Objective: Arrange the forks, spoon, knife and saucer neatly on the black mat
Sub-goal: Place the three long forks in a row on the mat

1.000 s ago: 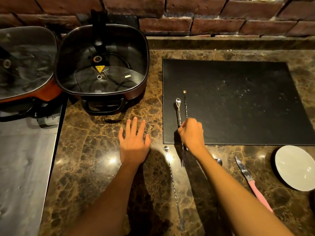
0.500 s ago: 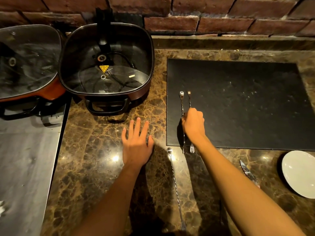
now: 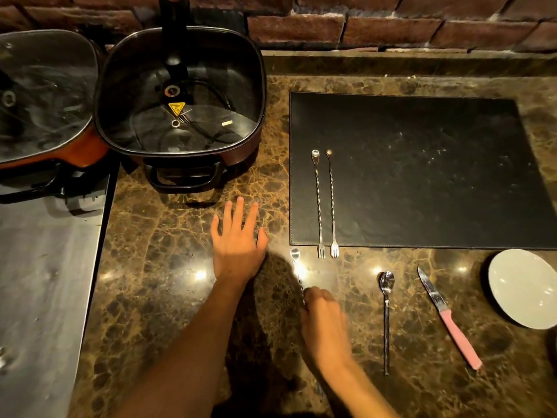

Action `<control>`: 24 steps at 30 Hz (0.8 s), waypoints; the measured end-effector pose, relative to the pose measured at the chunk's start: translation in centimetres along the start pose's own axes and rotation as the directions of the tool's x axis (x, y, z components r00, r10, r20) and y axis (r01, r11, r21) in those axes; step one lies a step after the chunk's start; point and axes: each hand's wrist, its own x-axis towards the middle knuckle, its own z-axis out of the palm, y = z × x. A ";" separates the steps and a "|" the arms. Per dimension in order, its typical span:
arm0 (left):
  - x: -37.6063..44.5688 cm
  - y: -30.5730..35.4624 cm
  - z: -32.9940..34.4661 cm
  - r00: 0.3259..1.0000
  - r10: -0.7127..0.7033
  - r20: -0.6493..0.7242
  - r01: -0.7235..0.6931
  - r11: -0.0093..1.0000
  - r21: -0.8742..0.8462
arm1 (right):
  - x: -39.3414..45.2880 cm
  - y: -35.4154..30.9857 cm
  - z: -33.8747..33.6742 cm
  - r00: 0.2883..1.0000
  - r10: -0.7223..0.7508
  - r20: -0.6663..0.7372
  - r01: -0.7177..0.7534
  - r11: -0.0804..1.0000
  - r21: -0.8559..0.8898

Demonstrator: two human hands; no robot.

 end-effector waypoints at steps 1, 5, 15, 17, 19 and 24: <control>0.0 0.0 0.1 1.000 -0.001 0.002 0.001 1.000 -0.004 | -0.6 0.2 0.2 1.000 -0.005 -0.003 0.005 1.000 -0.027; 0.1 -0.1 0.2 1.000 -0.005 0.008 0.005 1.000 -0.014 | -1.5 0.7 0.3 1.000 0.016 0.026 -0.014 0.999 -0.043; 0.0 0.0 0.2 1.000 -0.001 0.015 0.001 1.000 -0.006 | 2.2 -1.4 -3.2 0.998 -0.045 -0.050 0.054 0.978 0.204; -0.1 -0.1 0.2 1.000 0.006 -0.005 -0.006 1.000 -0.001 | 5.0 -2.6 -4.2 0.995 -0.036 -0.092 0.056 0.973 0.223; -0.2 0.0 0.1 0.999 0.015 -0.028 -0.015 1.000 0.000 | 8.0 -4.0 -5.3 0.990 -0.018 -0.136 0.045 0.979 0.201; 0.0 0.0 -0.2 1.000 0.018 0.003 -0.018 1.000 0.000 | 14.4 -7.2 -6.4 0.975 0.009 -0.220 0.022 0.990 0.137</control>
